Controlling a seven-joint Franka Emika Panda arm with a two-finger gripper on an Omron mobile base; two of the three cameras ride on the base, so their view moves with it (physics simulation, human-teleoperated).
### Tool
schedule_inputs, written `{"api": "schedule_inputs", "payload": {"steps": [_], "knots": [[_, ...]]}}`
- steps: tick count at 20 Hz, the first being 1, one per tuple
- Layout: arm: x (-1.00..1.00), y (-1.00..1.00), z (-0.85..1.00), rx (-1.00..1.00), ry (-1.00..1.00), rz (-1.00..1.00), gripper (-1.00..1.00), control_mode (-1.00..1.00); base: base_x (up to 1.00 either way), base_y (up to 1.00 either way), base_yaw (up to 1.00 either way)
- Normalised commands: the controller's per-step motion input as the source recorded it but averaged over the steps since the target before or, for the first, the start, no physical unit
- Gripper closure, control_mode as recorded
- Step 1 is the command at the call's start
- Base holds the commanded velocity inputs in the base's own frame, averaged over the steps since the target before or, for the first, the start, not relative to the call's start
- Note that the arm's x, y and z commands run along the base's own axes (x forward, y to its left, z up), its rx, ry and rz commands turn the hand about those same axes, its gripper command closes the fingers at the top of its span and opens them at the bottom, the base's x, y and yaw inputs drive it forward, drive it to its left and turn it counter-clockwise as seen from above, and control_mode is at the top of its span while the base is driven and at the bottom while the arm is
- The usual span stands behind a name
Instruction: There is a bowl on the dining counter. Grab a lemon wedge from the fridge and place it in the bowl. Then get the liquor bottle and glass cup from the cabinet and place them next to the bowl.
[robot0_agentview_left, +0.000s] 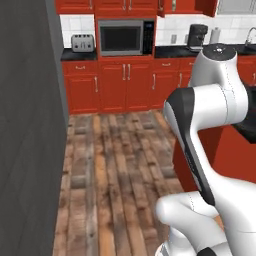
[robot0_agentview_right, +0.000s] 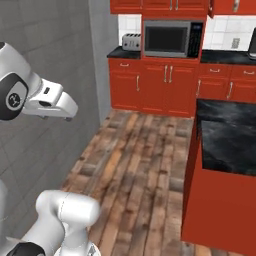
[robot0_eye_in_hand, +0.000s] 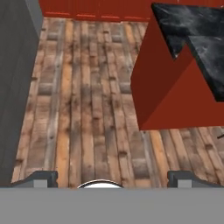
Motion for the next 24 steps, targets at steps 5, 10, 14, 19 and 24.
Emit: {"api": "schedule_inputs", "payload": {"steps": [5,10,14,19,24], "knots": [[0.0,0.0,0.0,0.0,0.0,0.0,-1.0,1.0,1.0,0.0,-0.13],[0.0,0.0,0.0,0.0,0.0,0.0,-1.0,1.0,1.0,0.07,-0.13],[0.0,0.0,0.0,0.0,0.0,0.0,-1.0,1.0,1.0,0.24,-0.15],[0.0,0.0,0.0,0.0,0.0,0.0,-1.0,1.0,1.0,0.34,-0.16],[0.0,0.0,0.0,0.0,0.0,0.0,-1.0,1.0,1.0,0.36,-0.14]]}}
